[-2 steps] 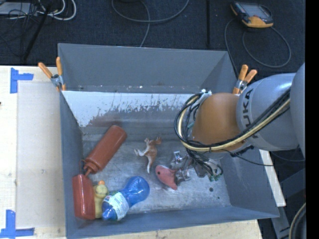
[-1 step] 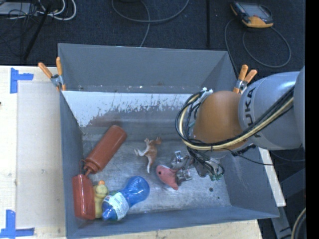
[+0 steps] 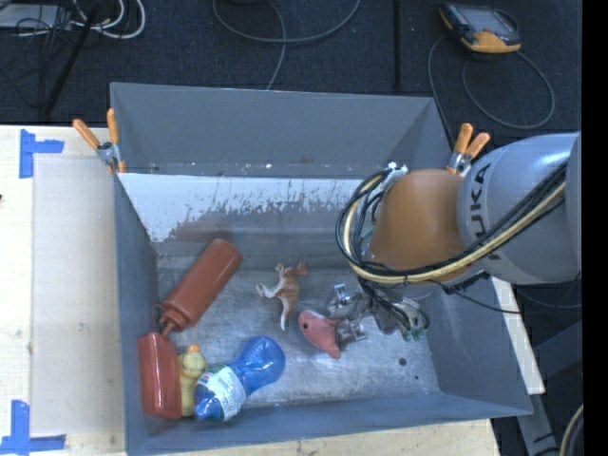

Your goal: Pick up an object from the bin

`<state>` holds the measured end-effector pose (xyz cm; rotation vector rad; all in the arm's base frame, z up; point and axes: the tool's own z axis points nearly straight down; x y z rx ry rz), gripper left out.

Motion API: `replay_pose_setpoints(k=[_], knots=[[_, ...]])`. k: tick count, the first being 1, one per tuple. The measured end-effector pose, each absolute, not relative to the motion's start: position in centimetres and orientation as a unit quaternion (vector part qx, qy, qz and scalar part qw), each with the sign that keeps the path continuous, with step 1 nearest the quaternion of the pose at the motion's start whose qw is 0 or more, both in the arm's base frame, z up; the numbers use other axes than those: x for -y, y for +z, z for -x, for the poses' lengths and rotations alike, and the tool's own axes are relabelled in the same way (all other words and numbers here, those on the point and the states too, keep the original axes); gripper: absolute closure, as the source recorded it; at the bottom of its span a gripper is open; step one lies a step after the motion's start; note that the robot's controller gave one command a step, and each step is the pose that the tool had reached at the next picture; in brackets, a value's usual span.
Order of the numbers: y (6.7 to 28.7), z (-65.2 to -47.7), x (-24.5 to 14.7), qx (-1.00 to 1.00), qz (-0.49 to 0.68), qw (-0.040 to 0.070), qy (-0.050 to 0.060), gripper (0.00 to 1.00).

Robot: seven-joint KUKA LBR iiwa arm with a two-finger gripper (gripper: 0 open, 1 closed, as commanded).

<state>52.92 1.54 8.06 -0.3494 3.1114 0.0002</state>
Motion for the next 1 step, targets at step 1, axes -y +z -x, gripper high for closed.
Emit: replay_pose_setpoints(k=[1], knots=[[10.17,-53.19,-1.62,-0.993,0.114,0.004,0.000,1.00]])
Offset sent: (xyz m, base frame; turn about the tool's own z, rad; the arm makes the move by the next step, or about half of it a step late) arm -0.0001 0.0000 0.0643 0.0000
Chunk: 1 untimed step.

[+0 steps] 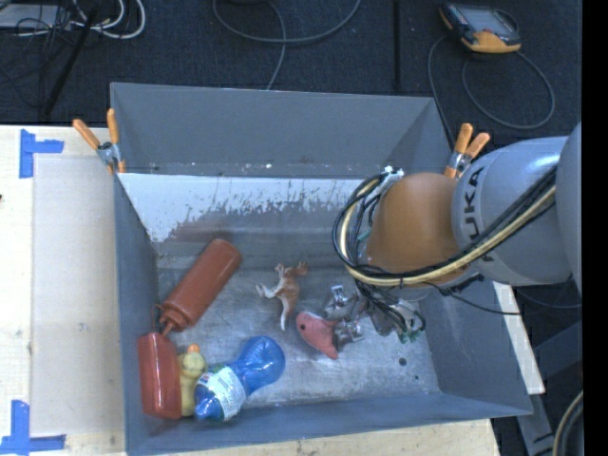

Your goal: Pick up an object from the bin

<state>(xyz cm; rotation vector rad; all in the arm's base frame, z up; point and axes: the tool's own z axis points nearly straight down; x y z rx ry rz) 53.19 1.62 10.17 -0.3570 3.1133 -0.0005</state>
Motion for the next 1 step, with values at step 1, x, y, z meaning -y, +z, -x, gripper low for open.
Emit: replay_pose_setpoints(k=[1], knots=[[10.17,-53.19,-1.62,-0.993,0.114,0.004,0.000,1.00]])
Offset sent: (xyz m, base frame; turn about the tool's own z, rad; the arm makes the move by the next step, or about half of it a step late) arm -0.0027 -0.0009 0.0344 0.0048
